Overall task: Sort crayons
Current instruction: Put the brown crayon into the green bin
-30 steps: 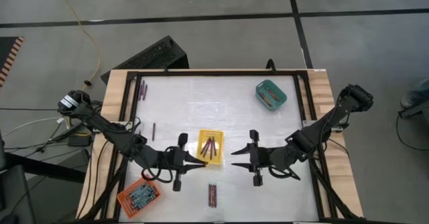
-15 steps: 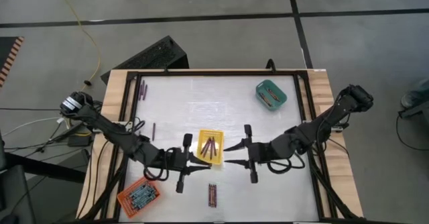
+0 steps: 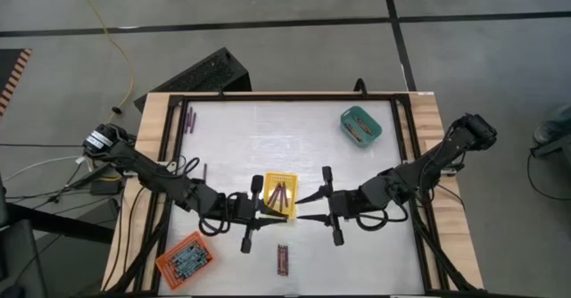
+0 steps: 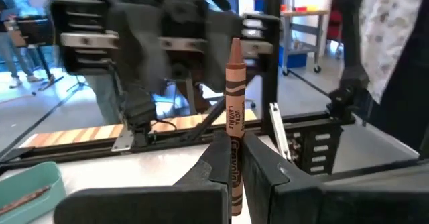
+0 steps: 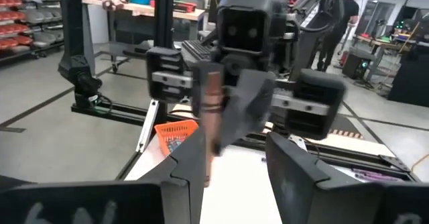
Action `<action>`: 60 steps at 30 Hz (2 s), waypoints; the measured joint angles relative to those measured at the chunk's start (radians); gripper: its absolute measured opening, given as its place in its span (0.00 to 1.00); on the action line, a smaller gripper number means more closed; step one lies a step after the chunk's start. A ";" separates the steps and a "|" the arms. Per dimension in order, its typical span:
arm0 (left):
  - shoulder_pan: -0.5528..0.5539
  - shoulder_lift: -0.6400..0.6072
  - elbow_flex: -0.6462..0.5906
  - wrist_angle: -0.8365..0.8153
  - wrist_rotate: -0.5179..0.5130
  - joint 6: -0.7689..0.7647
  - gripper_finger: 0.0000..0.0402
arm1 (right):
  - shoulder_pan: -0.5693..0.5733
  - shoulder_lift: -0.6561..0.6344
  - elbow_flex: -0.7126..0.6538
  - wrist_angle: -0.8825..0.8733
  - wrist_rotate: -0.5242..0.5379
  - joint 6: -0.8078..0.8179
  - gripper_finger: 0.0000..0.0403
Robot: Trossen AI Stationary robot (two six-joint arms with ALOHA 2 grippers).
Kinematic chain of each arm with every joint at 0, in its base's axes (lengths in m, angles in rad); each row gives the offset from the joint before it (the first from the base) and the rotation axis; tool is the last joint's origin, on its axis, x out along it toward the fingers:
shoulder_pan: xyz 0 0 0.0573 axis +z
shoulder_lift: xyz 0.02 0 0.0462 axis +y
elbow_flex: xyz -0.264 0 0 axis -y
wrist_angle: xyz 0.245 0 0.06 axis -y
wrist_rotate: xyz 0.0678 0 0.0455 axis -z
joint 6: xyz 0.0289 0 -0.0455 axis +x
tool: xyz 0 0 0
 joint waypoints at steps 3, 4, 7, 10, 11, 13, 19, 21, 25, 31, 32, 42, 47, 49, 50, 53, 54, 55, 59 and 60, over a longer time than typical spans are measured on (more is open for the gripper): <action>0.011 0.000 0.000 0.014 -0.012 0.000 0.00 | -0.004 0.001 0.000 -0.002 -0.022 -0.001 0.37; 0.011 0.000 0.000 0.024 -0.011 0.005 0.00 | -0.007 0.001 0.000 -0.001 -0.022 -0.001 0.37; 0.016 -0.002 0.000 0.045 -0.003 0.013 0.00 | -0.013 0.001 0.000 0.014 -0.032 -0.004 0.37; 0.027 -0.001 0.000 0.034 0.004 0.001 0.00 | -0.023 0.005 0.000 0.016 -0.050 -0.004 0.37; 0.031 -0.001 0.000 0.034 0.004 0.001 0.00 | -0.030 0.013 0.000 0.019 -0.056 -0.002 0.37; 0.033 -0.001 0.000 0.037 0.004 0.001 0.00 | -0.040 0.025 0.000 0.036 -0.068 0.000 0.37; 0.035 -0.001 0.000 0.032 0.016 0.001 0.00 | -0.061 0.064 0.000 0.095 -0.101 -0.012 0.37; 0.035 -0.001 0.000 0.023 0.015 0.000 0.00 | -0.068 0.065 0.000 0.110 -0.103 -0.019 0.37; 0.035 -0.001 0.000 -0.001 0.015 -0.007 0.00 | -0.071 0.064 0.000 0.134 -0.103 -0.030 0.37; 0.035 -0.002 0.000 -0.014 0.014 -0.003 0.00 | -0.071 0.064 0.000 0.135 -0.104 -0.030 0.36; 0.035 -0.002 0.000 -0.011 0.014 0.004 0.00 | -0.071 0.064 0.000 0.135 -0.104 -0.030 0.36; 0.039 -0.002 0.000 -0.007 0.011 0.020 0.00 | -0.088 0.064 0.001 0.116 -0.120 -0.030 0.19; 0.038 -0.002 0.000 -0.008 0.001 0.039 0.00 | -0.096 0.064 0.001 0.108 -0.156 -0.030 0.03; 0.037 -0.002 0.000 -0.009 -0.024 0.054 0.01 | -0.098 0.064 0.001 0.109 -0.171 -0.029 0.02; 0.037 -0.002 0.000 -0.010 -0.029 0.060 0.02 | -0.098 0.064 0.001 0.108 -0.175 -0.027 0.02; 0.037 -0.002 0.000 -0.012 -0.033 0.080 0.07 | -0.098 0.064 0.001 0.105 -0.175 -0.025 0.02; 0.037 -0.002 0.000 -0.017 -0.035 0.084 0.09 | -0.098 0.064 0.001 0.106 -0.175 -0.025 0.01; 0.037 -0.002 0.000 -0.022 -0.038 0.085 0.11 | -0.098 0.064 0.001 0.104 -0.176 -0.023 0.01; 0.038 -0.002 0.000 -0.055 -0.041 0.086 0.20 | -0.106 0.061 0.001 0.100 -0.180 -0.012 0.01; 0.037 -0.002 0.000 -0.066 -0.041 0.087 0.22 | -0.106 0.059 0.001 0.097 -0.180 -0.004 0.01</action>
